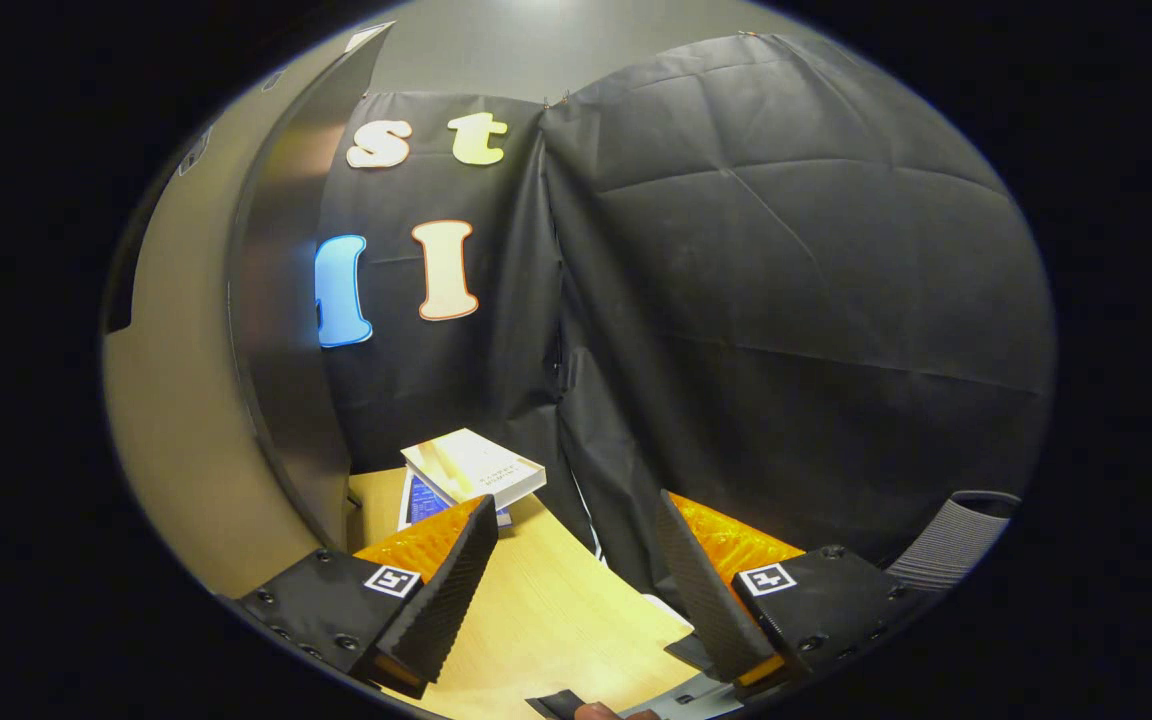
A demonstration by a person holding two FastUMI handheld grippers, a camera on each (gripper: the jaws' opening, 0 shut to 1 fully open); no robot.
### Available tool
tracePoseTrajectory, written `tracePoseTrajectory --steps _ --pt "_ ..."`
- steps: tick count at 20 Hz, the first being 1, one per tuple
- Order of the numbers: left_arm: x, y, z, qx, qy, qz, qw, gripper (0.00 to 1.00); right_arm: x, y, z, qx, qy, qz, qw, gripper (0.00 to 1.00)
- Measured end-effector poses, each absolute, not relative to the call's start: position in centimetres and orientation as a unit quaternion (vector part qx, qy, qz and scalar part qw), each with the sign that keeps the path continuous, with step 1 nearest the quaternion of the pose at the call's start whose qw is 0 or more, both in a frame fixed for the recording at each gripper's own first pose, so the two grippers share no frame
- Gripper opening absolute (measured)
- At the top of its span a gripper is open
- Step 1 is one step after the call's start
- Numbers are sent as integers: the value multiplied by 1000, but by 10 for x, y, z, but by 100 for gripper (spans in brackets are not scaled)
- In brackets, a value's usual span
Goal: Grab one shoe with the right hand and put it into the shoe cabinet, grab the other shoe with the left hand and put it into the shoe cabinet; then close the right door with the right hand and the left door with the left hand.
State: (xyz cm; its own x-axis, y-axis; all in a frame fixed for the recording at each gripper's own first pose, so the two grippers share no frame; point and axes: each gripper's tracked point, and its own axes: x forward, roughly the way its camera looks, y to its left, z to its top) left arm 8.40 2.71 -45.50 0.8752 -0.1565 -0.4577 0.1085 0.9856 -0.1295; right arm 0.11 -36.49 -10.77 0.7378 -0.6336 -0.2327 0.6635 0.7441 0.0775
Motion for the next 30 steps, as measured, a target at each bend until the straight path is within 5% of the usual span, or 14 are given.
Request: tracePoseTrajectory --steps 9,25,29,30 --pt "85 28 -450 -27 174 -65 982 1 -34 -373 -94 76 91 -371 921 99" --pt "95 22 -475 -30 225 -53 972 0 -38 -371 -97 50 92 -373 922 99" --pt "98 18 -450 -31 181 -58 981 19 -22 -362 -94 52 88 -354 930 100" --pt "97 20 -435 -24 161 -55 985 35 -17 -359 -92 55 87 -347 932 96"
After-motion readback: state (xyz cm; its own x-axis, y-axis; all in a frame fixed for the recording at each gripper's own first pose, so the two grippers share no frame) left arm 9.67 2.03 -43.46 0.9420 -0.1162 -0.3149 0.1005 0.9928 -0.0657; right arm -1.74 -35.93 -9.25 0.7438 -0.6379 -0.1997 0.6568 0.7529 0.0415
